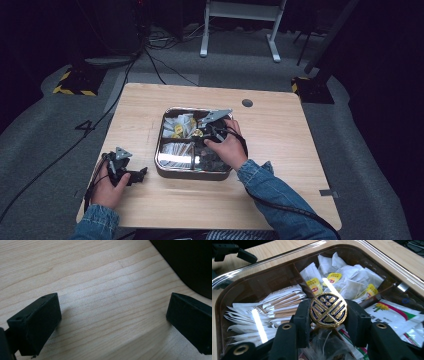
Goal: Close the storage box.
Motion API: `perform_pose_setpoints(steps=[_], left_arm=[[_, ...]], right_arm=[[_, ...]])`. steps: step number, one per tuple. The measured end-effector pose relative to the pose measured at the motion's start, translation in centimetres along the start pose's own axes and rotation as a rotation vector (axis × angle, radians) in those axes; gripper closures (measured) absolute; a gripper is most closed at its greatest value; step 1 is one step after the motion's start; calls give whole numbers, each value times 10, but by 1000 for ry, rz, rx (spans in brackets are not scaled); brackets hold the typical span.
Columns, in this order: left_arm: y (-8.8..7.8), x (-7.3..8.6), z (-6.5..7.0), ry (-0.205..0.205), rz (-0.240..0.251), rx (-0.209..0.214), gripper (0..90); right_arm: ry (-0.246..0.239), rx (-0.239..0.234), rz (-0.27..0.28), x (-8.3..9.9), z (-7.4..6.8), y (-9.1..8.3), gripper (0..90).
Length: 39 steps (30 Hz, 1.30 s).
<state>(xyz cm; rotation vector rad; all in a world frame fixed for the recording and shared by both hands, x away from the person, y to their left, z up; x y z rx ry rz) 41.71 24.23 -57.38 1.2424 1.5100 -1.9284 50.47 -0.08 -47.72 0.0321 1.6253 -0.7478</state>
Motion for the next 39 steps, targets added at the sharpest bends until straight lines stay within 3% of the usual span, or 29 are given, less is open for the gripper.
perform_pose_setpoints(steps=[21, 39], left_arm=[[0, 0, 0, -1, 0, 0, 0], [0, 0, 0, -1, 1, 0, 0]], right_arm=[[30, -10, -26, 13, 4, 17, 590], [-1, 12, -18, 15, 7, 20, 588]])
Point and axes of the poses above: each handheld gripper's, and its own axes: y roughly forward along the jaws, x roughly out of its underside, z roughly to its right, the point moved 9 cm from there along y, roughly forward along the jaws, and after that the axes turned 14 degrees about z, right-handed, at the moved point
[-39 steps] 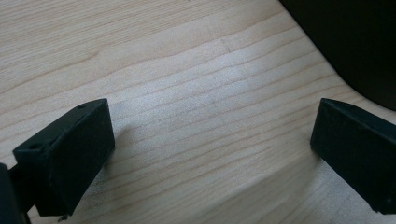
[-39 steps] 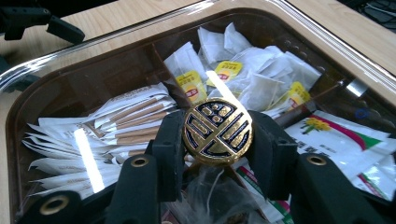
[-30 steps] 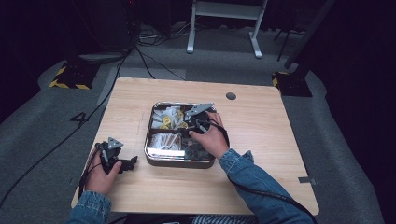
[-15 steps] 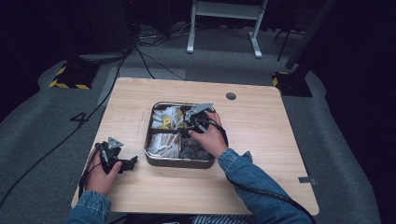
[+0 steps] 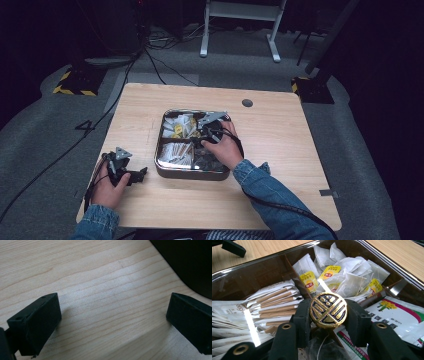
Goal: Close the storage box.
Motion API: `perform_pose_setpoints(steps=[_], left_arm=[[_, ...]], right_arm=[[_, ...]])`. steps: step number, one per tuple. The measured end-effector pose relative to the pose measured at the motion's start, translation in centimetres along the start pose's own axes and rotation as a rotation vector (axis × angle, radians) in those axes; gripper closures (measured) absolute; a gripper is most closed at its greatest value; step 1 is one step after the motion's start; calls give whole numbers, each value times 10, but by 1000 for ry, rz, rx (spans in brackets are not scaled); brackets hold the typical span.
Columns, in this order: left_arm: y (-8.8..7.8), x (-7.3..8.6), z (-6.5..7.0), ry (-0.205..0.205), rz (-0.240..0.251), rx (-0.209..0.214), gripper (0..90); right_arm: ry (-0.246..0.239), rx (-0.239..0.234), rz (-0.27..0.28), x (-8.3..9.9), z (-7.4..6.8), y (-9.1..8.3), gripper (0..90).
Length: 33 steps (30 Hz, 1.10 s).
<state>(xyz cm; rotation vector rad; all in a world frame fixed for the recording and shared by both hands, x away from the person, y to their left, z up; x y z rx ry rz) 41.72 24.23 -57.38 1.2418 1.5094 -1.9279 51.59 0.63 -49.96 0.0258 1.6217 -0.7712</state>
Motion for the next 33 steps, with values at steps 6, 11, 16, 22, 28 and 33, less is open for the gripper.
perform_pose_setpoints(steps=[6, 11, 16, 22, 28, 33], left_arm=[[0, 0, 0, 1, -1, 1, 0], [0, 0, 0, 1, -1, 1, 0], [0, 0, 0, 1, -2, 1, 0], [0, 0, 0, 0, -1, 1, 0], [0, 0, 0, 1, -1, 1, 0], [0, 0, 0, 1, -1, 1, 0]], right_arm=[[-17, 17, 5, 1, -1, 0, 588], [-27, 20, 4, 1, -1, -1, 587], [-28, 16, 6, 1, -1, -1, 567], [-8, 18, 39, -5, -1, -4, 491], [3, 23, 64, -13, 2, -14, 458], [10, 29, 84, -18, 5, -26, 453]])
Point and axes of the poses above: each handheld gripper's, and its own axes: y roughly forward along the jaws, x roughly out of its underside, z roughly to its right, the point moved 9 cm from there along y, roughly forward along the jaws, and after that the axes turned 14 degrees about z, right-handed, at the moved point
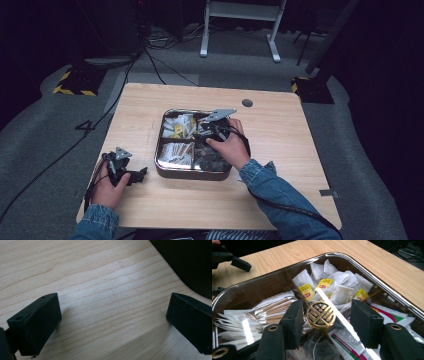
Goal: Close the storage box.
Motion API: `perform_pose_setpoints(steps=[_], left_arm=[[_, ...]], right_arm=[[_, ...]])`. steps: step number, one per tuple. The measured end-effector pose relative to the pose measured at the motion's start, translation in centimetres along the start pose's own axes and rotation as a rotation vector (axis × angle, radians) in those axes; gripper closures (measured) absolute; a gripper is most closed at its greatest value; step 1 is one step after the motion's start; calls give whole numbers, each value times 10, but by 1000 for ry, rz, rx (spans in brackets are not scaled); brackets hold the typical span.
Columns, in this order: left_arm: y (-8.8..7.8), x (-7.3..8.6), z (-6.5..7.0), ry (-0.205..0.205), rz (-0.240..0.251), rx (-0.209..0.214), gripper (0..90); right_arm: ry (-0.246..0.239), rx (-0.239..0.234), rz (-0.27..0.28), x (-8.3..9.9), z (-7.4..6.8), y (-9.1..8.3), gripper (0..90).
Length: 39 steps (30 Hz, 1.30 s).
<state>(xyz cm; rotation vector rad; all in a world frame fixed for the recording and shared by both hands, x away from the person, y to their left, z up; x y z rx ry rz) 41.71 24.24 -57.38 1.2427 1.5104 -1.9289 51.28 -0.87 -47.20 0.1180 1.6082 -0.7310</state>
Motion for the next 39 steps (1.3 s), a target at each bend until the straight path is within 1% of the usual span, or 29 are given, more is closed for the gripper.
perform_pose_setpoints(steps=[4, 8, 12, 15, 17, 19, 23, 25, 28, 31, 35, 39], left_arm=[[0, 0, 0, -1, 1, 1, 0], [0, 0, -1, 8, -2, 16, 1], [0, 0, -1, 8, -3, 15, 1], [0, 0, -1, 8, -2, 16, 1], [0, 0, -1, 11, 1, 19, 1], [0, 0, -1, 14, 1, 20, 1], [0, 0, -1, 14, 1, 20, 1], [-1, 0, -1, 12, 2, 16, 1], [-1, 1, -1, 12, 3, 14, 1], [-1, 0, -1, 12, 3, 14, 1], [-1, 1, -1, 11, 3, 14, 1], [-1, 1, -1, 12, 3, 14, 1]], right_arm=[[5, 11, 10, -2, 5, -11, 452], [0, 24, 16, -4, 12, -23, 451], [-2, 37, 20, -6, 20, -36, 449], [-15, 48, 14, -6, 25, -46, 447], [-33, 56, 4, -6, 29, -53, 443], [-38, 65, 3, -6, 34, -63, 440], [-16, 83, 17, -5, 42, -81, 439], [-15, 92, 17, -3, 46, -89, 437], [-25, 104, 4, 1, 52, -100, 432], [-17, 113, 4, 5, 57, -111, 429], [9, 123, 17, 11, 63, -126, 428], [33, 132, 20, 21, 67, -136, 426]])
Point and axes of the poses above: each handheld gripper's, and its own axes: y roughly forward along the jaws, x roughly out of its underside, z roughly to its right, the point moved 9 cm from there along y, roughly forward along the jaws, and after that the axes turned 14 degrees about z, right-handed, at the moved point
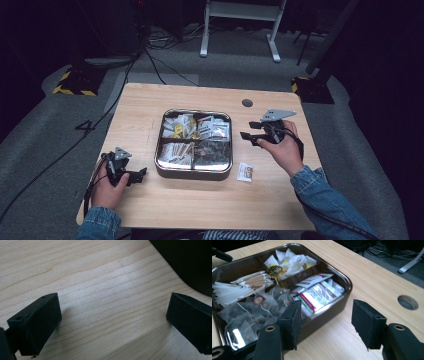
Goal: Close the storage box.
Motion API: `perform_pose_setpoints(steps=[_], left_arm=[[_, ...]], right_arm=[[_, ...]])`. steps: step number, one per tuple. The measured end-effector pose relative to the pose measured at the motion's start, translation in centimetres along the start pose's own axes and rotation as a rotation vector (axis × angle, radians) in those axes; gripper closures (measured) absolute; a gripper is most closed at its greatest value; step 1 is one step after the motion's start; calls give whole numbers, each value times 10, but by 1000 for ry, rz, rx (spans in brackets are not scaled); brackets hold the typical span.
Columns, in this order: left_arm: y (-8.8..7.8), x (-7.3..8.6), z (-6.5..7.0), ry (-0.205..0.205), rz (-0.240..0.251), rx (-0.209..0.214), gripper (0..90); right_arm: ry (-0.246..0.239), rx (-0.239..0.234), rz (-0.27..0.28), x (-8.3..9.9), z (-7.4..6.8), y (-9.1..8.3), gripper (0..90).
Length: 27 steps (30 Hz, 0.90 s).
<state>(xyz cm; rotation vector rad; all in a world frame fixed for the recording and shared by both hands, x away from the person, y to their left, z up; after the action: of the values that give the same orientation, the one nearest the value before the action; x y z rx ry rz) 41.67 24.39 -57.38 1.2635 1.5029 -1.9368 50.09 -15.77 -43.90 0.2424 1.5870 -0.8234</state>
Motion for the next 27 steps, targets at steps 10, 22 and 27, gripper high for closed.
perform_pose_setpoints(steps=[10, 22, 27], left_arm=[[0, 0, 0, 1, -1, 5, 0], [0, 0, 0, 2, -1, 4, 0], [0, 0, 0, 2, -1, 4, 0]], right_arm=[[34, 29, -19, 26, 6, -24, 423], [98, 82, -42, 59, 15, -54, 415], [135, 101, -42, 76, 17, -58, 415]])
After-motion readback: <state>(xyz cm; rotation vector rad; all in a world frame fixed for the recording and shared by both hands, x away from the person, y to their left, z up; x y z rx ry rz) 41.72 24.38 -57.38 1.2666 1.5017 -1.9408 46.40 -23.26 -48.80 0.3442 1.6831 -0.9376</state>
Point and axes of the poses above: each handheld gripper's, and its own axes: y roughly forward along the jaws, x roughly out of its underside, z roughly to its right, the point moved 9 cm from there along y, roughly forward along the jaws, and after that the axes turned 14 degrees about z, right-handed, at the moved point
